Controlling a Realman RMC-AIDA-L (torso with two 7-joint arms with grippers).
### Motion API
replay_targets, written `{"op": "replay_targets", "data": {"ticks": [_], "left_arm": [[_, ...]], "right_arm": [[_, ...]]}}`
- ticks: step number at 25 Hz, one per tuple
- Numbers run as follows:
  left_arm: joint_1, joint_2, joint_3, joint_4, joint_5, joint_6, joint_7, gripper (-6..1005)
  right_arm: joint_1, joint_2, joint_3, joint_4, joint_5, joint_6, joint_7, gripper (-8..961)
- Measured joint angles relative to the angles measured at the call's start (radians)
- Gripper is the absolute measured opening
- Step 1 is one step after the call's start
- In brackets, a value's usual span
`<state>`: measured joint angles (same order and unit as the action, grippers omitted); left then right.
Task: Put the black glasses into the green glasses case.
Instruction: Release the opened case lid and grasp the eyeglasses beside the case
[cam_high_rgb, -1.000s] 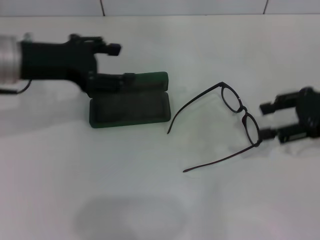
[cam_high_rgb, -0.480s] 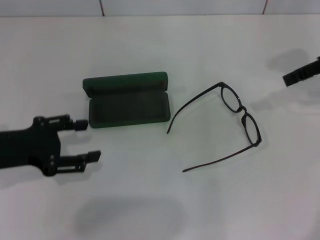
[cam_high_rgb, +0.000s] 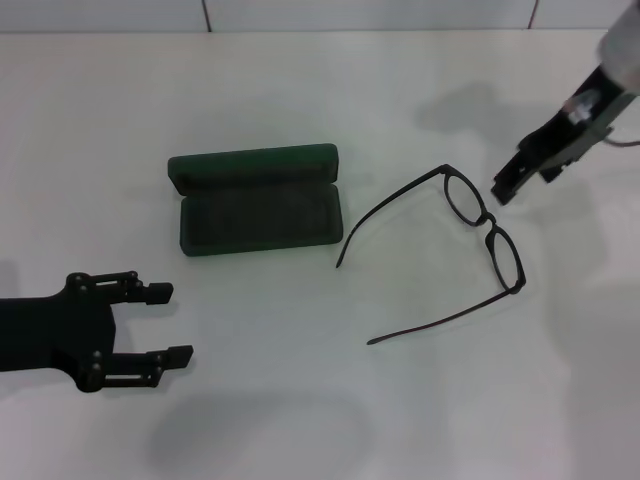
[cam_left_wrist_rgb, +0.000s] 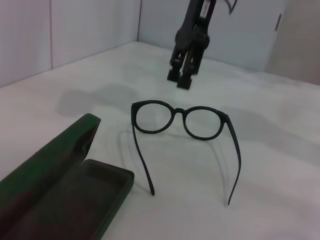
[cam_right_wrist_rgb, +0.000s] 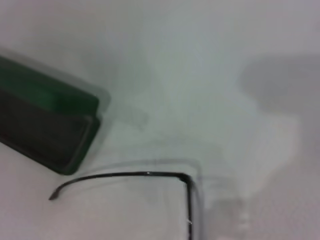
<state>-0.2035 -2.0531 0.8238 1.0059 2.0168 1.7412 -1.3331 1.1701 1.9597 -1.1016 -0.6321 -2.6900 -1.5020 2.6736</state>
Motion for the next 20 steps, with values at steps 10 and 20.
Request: {"op": "replay_targets", "data": {"ticks": [10,20], "left_arm": [[0.006,-0.005,-0.002,-0.010,0.002,0.003,0.037,778],[-0.006,0.001,-0.008,-0.041,-0.001,0.001,0.055,777]], "right_arm": [[0.007,0.054,-0.010,0.037,-0.004,0.077,0.019,723],[0.003,0.063,-0.004,0.093,0.026,0.111,0.035,688]]}}
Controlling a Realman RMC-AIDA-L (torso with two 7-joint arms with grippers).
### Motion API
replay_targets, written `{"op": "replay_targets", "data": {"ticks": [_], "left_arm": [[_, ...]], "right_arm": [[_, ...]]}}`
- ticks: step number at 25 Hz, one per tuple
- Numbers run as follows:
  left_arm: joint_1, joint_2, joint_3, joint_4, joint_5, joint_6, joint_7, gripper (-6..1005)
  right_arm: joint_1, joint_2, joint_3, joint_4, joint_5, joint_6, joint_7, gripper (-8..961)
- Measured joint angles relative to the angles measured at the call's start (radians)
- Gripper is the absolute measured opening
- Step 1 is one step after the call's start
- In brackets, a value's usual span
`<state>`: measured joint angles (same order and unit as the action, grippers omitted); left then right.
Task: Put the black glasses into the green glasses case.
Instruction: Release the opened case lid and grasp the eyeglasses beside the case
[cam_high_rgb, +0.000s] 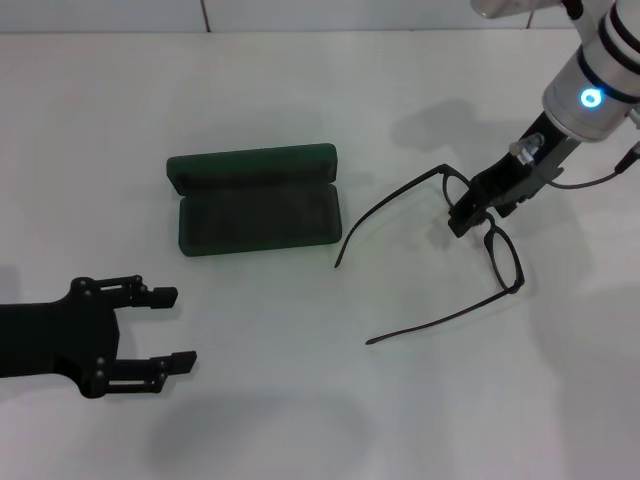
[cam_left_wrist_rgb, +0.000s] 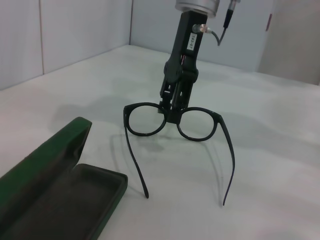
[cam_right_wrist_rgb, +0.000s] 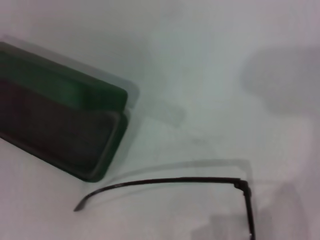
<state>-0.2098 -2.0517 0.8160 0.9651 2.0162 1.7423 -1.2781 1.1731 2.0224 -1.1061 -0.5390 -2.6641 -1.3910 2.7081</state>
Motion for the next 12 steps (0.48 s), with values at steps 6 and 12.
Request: {"op": "replay_targets", "data": {"ticks": [6,12], "left_arm": [[-0.008,-0.002,0.000,0.000,0.000,-0.003,0.000,776],[-0.015,-0.002,0.000,-0.009,0.001,-0.005,0.007,775]], "right_arm": [[-0.022,0.000,-0.008,-0.009,0.024,0.002,0.001,619],[-0.025,0.000,-0.010,-0.005,0.018,0.005,-0.002,367]]}}
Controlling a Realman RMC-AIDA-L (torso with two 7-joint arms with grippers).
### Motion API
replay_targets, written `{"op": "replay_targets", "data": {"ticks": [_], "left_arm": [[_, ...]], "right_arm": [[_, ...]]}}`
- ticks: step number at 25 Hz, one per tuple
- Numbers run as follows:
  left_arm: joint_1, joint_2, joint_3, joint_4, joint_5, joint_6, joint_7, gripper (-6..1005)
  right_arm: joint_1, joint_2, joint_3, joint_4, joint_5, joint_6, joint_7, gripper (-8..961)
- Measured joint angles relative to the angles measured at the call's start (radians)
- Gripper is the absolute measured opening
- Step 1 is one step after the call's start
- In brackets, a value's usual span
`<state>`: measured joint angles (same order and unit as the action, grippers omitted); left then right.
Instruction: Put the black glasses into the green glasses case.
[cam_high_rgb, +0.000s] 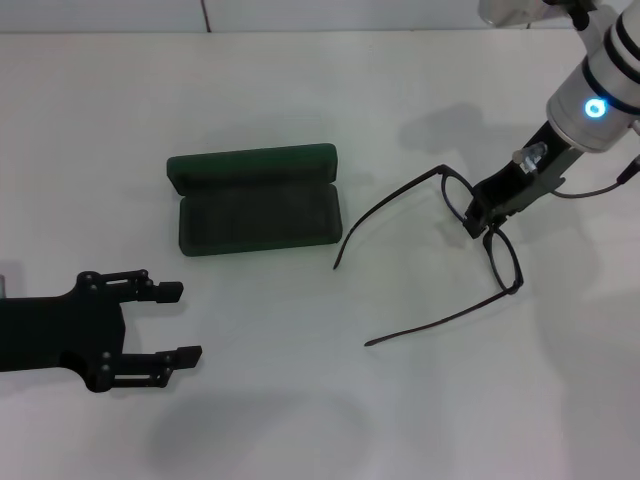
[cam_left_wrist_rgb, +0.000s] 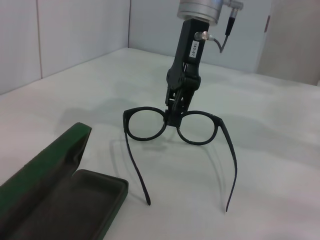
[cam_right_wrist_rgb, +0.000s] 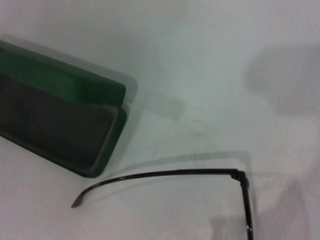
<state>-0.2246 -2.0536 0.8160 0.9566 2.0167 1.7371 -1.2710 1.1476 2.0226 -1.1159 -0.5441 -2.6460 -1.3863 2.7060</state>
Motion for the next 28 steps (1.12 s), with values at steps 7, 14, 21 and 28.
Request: {"op": "replay_targets", "data": {"ticks": [7,14,21,28], "left_arm": [[-0.002,0.001,0.000,-0.001,-0.001,-0.001,0.003,775],[-0.002,0.000,0.000,-0.003,-0.004,-0.001,0.004,774],[-0.004,0.000,0.000,-0.007,-0.004,-0.001,0.004,773],[-0.004,0.000,0.000,-0.017,-0.006,0.000,0.000,772]], "right_arm": [[-0.002,-0.005,-0.001,-0.005,-0.001,0.004,-0.002,149],[-0.011,-0.009,-0.015,-0.009,-0.003,0.009,-0.004,103],[-0.050,-0.010,-0.036,-0.094,-0.003,-0.008,-0.020,88],[-0.093,-0.018,-0.009,-0.150,0.007,-0.033,-0.038,57]]}}
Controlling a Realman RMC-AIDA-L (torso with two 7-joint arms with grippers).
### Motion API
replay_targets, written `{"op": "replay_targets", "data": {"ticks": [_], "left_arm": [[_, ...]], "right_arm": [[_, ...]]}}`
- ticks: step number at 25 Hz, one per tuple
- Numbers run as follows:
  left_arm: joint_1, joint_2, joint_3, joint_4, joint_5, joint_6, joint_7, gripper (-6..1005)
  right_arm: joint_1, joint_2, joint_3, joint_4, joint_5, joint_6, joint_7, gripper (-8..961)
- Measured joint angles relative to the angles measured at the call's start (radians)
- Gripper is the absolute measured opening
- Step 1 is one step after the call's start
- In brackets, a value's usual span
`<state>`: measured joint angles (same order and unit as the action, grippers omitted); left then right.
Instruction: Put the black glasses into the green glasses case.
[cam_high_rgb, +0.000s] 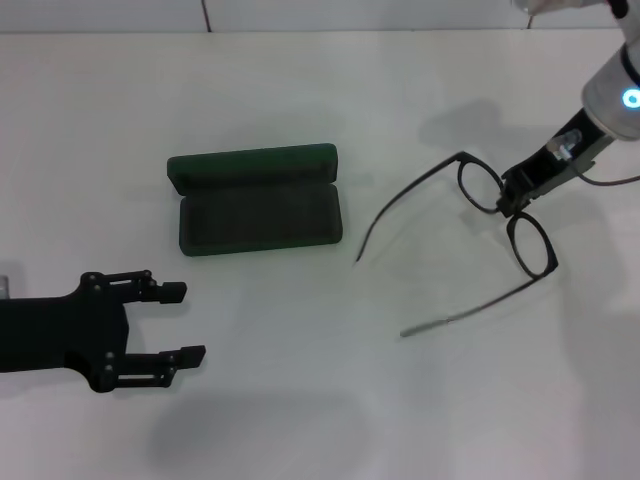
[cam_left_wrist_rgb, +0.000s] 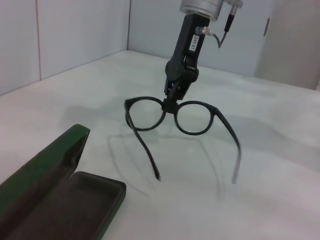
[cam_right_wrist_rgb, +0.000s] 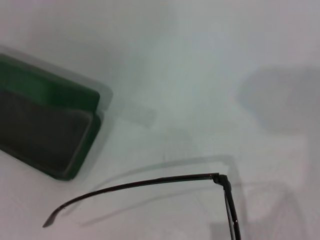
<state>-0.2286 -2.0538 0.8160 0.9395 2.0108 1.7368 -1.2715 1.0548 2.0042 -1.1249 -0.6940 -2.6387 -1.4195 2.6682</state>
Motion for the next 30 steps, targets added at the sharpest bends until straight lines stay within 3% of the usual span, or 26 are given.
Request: {"op": "replay_targets", "data": {"ticks": [8,14,17,20,26,30], "left_arm": [[-0.007,-0.010,0.000,-0.086,-0.002,-0.001,-0.026,750],[-0.054,-0.016,-0.001,-0.182,-0.025,0.001,-0.087,706],[-0.100,-0.011,-0.001,-0.279,-0.053,0.001,-0.096,684],[-0.177,-0.017,-0.002,-0.399,-0.063,-0.005,-0.044,662],[-0.254,-0.033,0.000,-0.493,-0.096,-0.015,-0.032,497],[-0.282,-0.036,0.001,-0.518,-0.116,-0.032,-0.031,376]], "right_arm": [[-0.119,0.001,0.089,-0.179,0.151,0.022,-0.135,56],[-0.213,-0.005,0.101,-0.210,0.447,0.103,-0.271,56],[-0.227,0.003,0.101,-0.187,0.533,0.141,-0.328,56],[-0.221,0.007,0.102,-0.082,0.664,0.162,-0.403,56],[-0.208,0.009,0.094,0.080,0.836,0.154,-0.511,56],[-0.195,0.020,0.089,0.167,0.863,0.147,-0.564,56]]}}
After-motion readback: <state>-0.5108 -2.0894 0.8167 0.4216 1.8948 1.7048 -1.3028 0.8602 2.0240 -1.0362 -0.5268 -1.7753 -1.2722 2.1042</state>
